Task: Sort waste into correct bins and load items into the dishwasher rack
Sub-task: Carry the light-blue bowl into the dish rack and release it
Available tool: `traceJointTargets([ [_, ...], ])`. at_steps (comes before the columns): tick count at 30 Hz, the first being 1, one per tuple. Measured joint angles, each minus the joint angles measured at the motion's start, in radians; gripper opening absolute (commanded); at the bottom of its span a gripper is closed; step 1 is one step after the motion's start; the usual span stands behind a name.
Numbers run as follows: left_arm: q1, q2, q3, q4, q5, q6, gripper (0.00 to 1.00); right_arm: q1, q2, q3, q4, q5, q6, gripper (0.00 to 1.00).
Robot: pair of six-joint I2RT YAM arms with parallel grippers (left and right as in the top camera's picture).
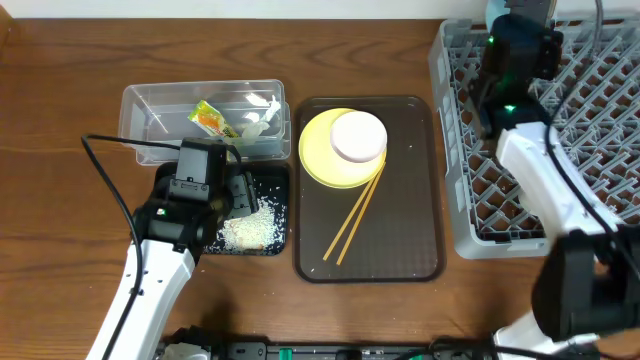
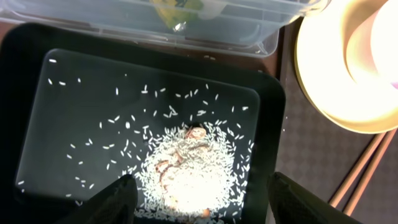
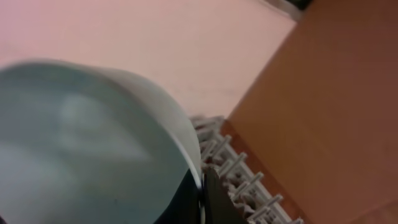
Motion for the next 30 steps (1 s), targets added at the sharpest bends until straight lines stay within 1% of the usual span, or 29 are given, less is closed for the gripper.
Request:
traceJointTargets([
  [7, 0.000, 0.000, 0.000, 0.001, 0.000, 0.000, 0.70, 0.000, 0.145, 0.000, 0.065, 0.065, -0.021, 0.01],
  [13, 0.000, 0.000, 0.000, 0.001, 0.000, 0.000, 0.69, 0.000, 0.224, 0.000, 0.108, 0.074, -0.024, 0.02],
  [30, 0.000, 0.000, 0.000, 0.001, 0.000, 0.000, 0.69, 0.000, 0.244, 0.000, 0.126, 0.049, -0.007, 0.02],
])
